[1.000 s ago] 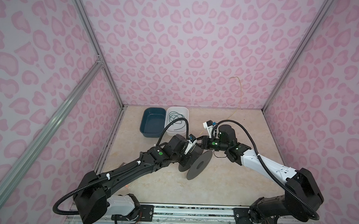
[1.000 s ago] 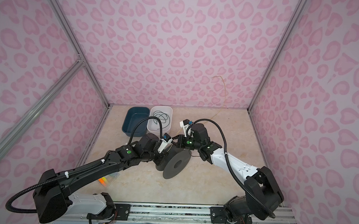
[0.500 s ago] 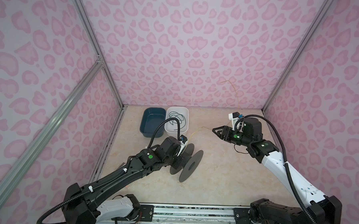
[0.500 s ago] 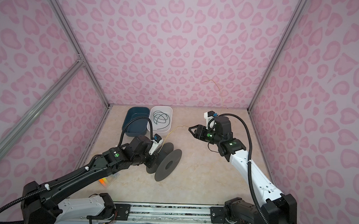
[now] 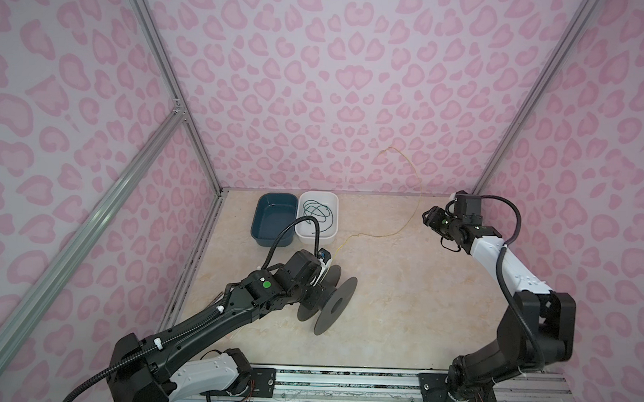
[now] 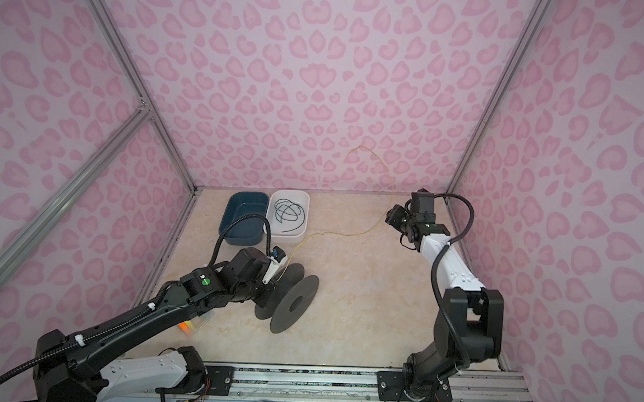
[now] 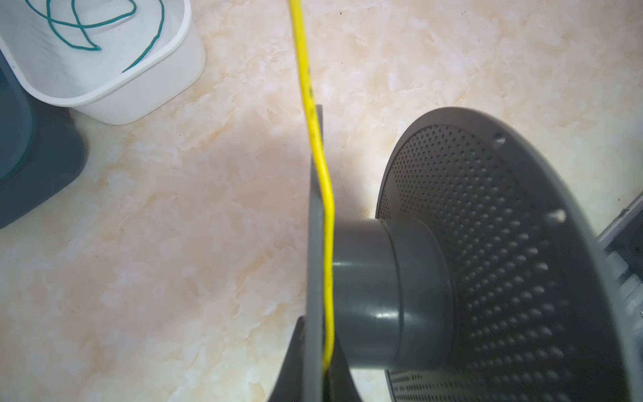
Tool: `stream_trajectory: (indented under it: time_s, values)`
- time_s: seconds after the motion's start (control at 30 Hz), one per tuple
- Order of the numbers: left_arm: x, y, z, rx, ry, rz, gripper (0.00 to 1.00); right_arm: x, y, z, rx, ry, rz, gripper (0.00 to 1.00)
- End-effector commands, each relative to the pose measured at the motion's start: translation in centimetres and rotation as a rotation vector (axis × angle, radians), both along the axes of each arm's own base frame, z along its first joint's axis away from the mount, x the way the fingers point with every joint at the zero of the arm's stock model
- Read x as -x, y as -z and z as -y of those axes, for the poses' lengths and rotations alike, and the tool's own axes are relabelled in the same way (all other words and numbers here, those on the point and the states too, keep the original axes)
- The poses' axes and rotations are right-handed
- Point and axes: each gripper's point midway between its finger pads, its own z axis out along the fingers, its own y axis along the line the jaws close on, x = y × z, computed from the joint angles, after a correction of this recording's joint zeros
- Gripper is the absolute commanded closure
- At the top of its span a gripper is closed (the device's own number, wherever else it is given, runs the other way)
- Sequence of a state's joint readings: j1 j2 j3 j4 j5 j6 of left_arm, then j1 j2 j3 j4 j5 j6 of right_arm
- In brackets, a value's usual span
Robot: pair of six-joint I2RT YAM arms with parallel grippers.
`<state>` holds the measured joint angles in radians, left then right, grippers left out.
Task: Wrap the cables
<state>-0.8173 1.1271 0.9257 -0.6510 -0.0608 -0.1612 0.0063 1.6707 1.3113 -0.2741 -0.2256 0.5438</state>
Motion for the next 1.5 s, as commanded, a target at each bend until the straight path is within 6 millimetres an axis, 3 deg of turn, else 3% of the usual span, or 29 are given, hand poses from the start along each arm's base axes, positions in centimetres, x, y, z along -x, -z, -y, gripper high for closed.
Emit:
stream_trajectory:
  time_s: [0.0,0.23,0.3,0.37,0.47,0.63,0.7,0.77,0.83,0.93,1.1,1.23,1.3,1.37,1.47]
  values:
    - [-0.4,-0.6,0.4,0.033,-0.002,0.024,0.96,-3.5,2.1,1.7,0.067,-0.006,-0.035,0.40]
    - [-0.2,-0.3,0.8,0.006,0.031,-0.004,0.96,-10.1,8.1,1.9,0.031,-0.044,-0.147,0.40]
    - [-0.2,-0.3,0.7,-0.005,0.033,-0.005,0.96,-11.8,9.4,1.4,0.005,-0.068,-0.149,0.41]
    - [-0.1,-0.3,0.6,-0.014,0.035,-0.008,0.96,-12.9,11.9,0.8,-0.010,-0.093,-0.181,0.44]
    - [-0.2,-0.5,0.4,-0.025,0.030,-0.012,0.96,-14.5,13.1,1.0,0.001,-0.088,-0.192,0.48]
    - [-0.3,-0.7,0.3,-0.033,0.020,-0.025,0.96,-17.0,13.1,1.5,0.016,-0.081,-0.155,0.52]
    - [-0.3,-0.6,0.2,-0.044,0.018,-0.030,0.96,-17.7,13.7,1.7,0.010,-0.073,-0.156,0.60]
    - [-0.4,-0.5,0.0,-0.058,0.010,-0.035,0.96,-18.0,14.6,1.8,-0.026,-0.067,-0.174,0.78]
    - [-0.5,-0.5,-0.1,-0.066,0.003,-0.036,0.96,-18.1,14.9,1.5,-0.039,-0.076,-0.176,0.86]
    - [-0.4,-0.6,-0.3,-0.065,-0.006,-0.037,0.96,-18.1,13.6,1.6,-0.024,-0.078,-0.151,0.99]
    - [-0.8,-1.7,-0.6,-0.064,-0.031,-0.013,0.96,-17.6,8.4,1.8,-0.004,-0.070,-0.071,1.00]
    - [-0.9,-3.6,-1.0,-0.063,-0.036,0.013,0.96,-16.0,3.6,2.7,0.047,-0.016,0.012,1.00]
    - [-0.6,-5.0,-1.3,-0.055,-0.032,0.027,0.96,-14.8,2.2,3.8,0.073,0.021,0.031,1.00]
    - [-0.2,-6.5,-1.7,-0.034,-0.031,0.046,0.96,-13.9,1.5,4.9,0.091,0.057,0.028,1.00]
    - [0.3,-8.9,-2.8,-0.001,-0.051,0.095,0.96,-12.3,2.4,6.5,0.116,0.097,-0.010,1.00]
